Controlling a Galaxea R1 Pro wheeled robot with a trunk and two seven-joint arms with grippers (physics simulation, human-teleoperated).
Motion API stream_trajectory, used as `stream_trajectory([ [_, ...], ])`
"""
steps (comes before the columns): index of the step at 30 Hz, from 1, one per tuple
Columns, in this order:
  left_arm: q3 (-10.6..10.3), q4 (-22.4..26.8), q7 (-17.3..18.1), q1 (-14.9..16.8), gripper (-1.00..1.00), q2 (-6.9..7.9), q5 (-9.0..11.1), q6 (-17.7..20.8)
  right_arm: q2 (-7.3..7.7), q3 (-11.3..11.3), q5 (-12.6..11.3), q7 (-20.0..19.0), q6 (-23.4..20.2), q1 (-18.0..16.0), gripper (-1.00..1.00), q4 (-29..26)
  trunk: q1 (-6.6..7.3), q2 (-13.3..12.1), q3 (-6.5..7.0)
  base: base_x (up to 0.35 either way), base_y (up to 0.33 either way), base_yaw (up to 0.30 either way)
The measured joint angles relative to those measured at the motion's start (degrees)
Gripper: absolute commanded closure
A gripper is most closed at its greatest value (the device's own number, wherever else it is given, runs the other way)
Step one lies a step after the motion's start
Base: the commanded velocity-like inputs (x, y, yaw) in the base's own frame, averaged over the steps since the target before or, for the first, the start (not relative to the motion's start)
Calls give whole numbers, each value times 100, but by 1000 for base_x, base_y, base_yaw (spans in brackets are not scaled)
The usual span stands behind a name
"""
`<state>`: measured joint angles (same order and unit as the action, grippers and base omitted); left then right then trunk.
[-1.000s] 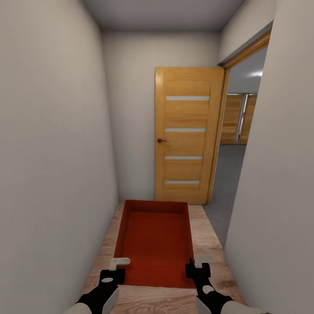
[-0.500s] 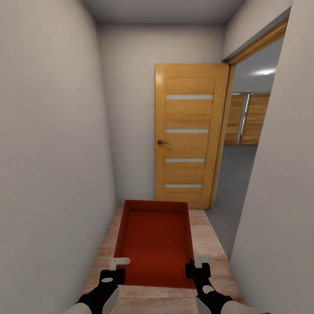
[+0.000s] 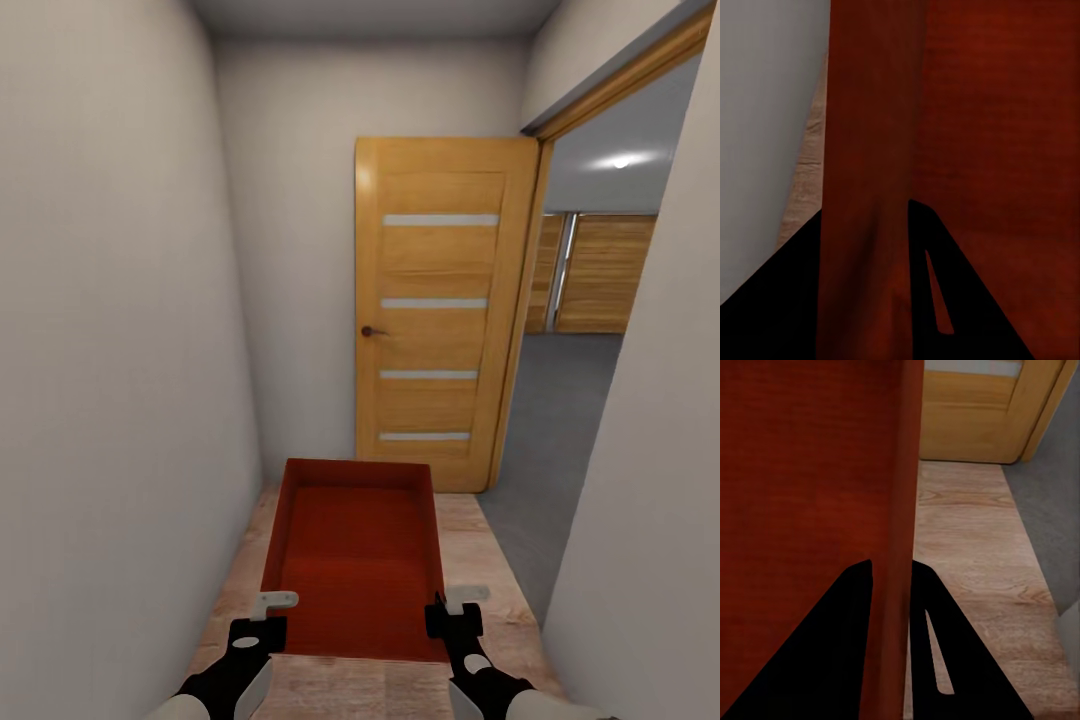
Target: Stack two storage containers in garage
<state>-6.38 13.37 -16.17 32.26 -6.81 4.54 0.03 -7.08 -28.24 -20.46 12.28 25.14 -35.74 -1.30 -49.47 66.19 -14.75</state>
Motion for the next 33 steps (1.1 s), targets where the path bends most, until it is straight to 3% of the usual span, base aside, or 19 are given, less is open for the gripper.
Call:
stream_trajectory([
  [9, 1, -7, 1, 1, 100, -1, 1, 0, -1, 0, 3, 4, -4, 1, 100, 1, 0, 0, 0, 323, 0, -92],
  [22, -1, -2, 0, 1, 100, -1, 0, 5, 0, 0, -5, 1, -1, 1, 100, 1, 0, 0, 0, 323, 12, -240],
  [33, 0, 1, -1, 2, 100, -1, -1, 8, 0, -5, -6, 5, -8, 2, 100, -4, 0, 0, 0, 323, 132, -256],
])
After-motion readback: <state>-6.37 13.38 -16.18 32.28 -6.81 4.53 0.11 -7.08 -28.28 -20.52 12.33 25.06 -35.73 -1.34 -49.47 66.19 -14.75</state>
